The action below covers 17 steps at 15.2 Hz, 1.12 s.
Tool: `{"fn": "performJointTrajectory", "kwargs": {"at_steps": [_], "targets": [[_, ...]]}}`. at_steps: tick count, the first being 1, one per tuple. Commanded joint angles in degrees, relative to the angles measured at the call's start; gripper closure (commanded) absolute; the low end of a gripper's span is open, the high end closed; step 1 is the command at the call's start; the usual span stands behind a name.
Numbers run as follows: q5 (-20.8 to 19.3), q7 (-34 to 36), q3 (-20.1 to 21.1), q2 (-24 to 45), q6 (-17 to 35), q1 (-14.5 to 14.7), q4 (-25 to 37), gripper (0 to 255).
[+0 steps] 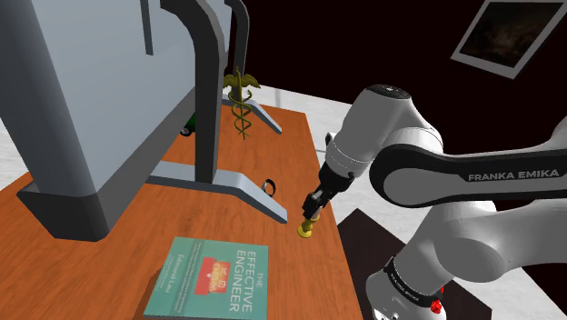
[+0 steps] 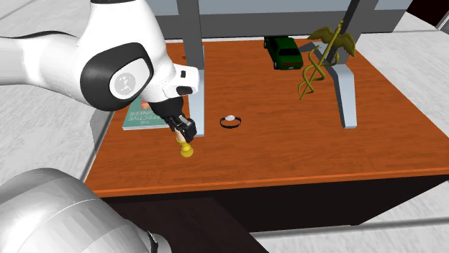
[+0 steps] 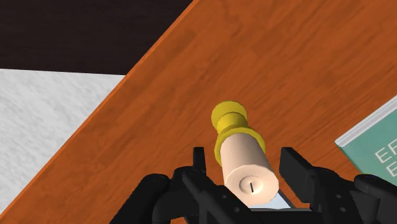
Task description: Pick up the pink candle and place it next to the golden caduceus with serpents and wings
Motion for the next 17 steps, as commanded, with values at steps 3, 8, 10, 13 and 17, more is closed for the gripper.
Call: {"fn": "performJointTrajectory", "kwargs": {"at_steps": [3, 8, 10, 13, 17], "targets": [[0.0, 0.0, 0.0, 0.0, 0.0, 0.0, 0.0, 255], [0.0, 0.0, 0.0, 0.0, 0.0, 0.0, 0.0, 255], [-0.2, 0.0, -0.2, -0.6, -1.1, -0.1, 0.5, 255], [-0.9, -0.2, -1.0, -2.1, -4.2, -0.3, 2.2, 255], [-1.8, -0.3, -1.9, -3.6, -8.1, -0.7, 4.6, 255]]}}
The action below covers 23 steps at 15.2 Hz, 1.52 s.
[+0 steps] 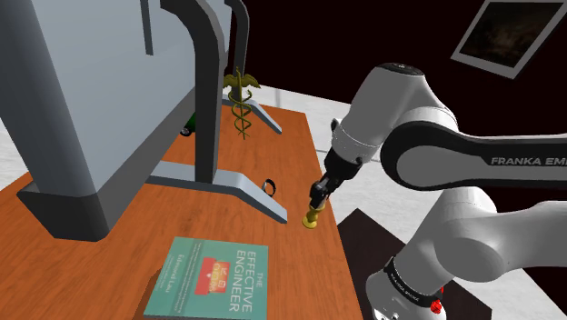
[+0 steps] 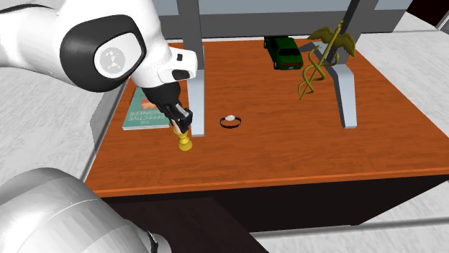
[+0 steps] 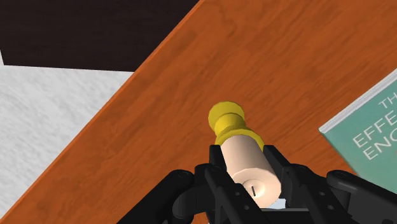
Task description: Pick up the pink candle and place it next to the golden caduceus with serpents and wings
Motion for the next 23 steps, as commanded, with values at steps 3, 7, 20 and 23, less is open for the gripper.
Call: {"fn": "performJointTrajectory", "kwargs": {"at_steps": [3, 7, 20, 23], "targets": [[-0.9, -0.2, -0.9, -0.9, -3.5, -0.5, 2.6, 255], [-1.7, -0.3, -1.7, -1.7, -7.0, -0.9, 5.3, 255], [-3.8, -0.6, -3.9, -2.0, -17.0, -2.1, 15.1, 255], [-4.3, -0.6, -4.3, -1.7, -19.1, -2.4, 17.5, 255]]}}
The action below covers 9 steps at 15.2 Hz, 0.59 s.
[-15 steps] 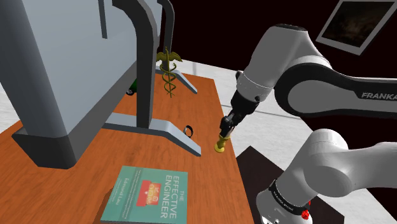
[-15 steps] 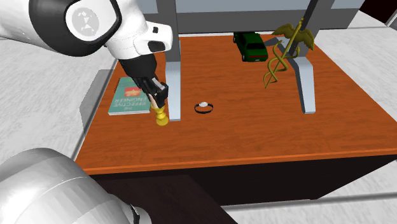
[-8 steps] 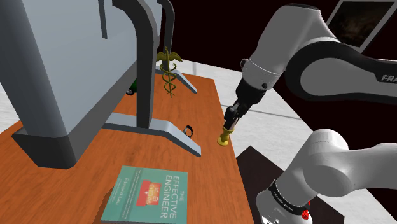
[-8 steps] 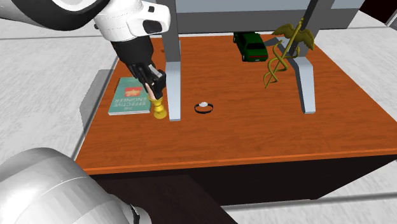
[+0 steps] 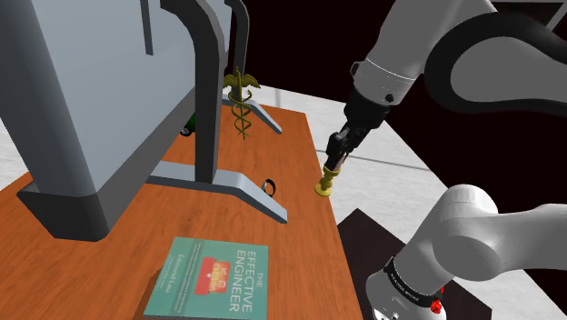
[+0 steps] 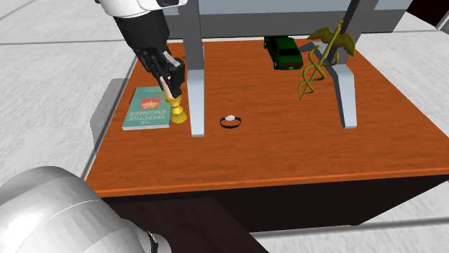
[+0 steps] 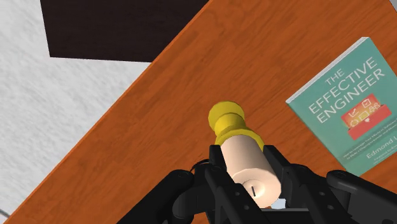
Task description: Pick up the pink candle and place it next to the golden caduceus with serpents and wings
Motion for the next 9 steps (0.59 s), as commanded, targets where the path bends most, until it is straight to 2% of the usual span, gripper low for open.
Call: {"fn": "performJointTrajectory", "kwargs": {"at_steps": [1, 9], "targets": [[-0.2, 0.0, -0.3, 0.0, -1.4, -0.1, 1.4, 255], [-1.2, -0.1, -1.2, 1.4, -6.8, -0.7, 8.3, 255]]}}
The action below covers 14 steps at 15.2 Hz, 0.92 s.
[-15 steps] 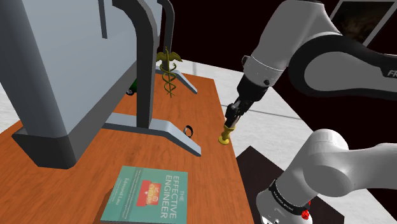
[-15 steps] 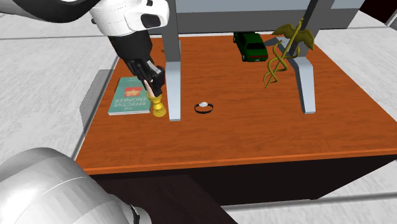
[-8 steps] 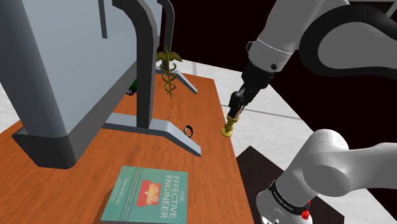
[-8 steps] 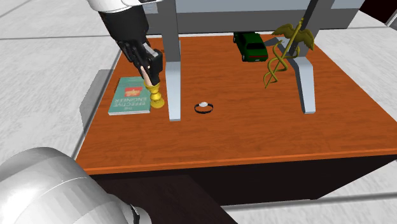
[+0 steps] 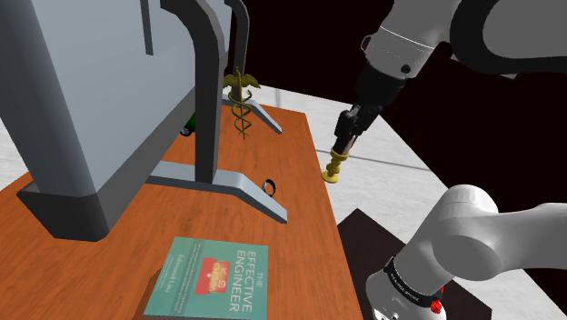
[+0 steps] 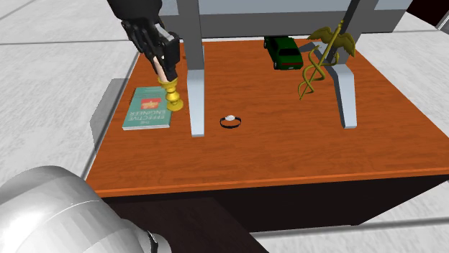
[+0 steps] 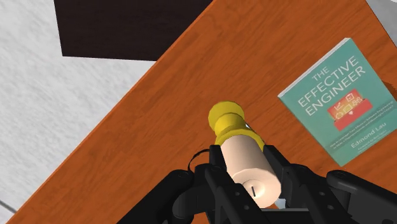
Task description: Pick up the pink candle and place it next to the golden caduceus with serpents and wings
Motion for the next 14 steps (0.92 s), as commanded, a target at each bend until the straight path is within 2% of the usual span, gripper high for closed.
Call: {"fn": "performJointTrajectory", "kwargs": {"at_steps": [1, 14], "targets": [[-0.3, 0.0, -0.2, 0.6, -1.4, -0.2, 2.0, 255], [-1.6, 0.0, -1.3, 4.5, -9.8, -1.1, 14.3, 255]]}}
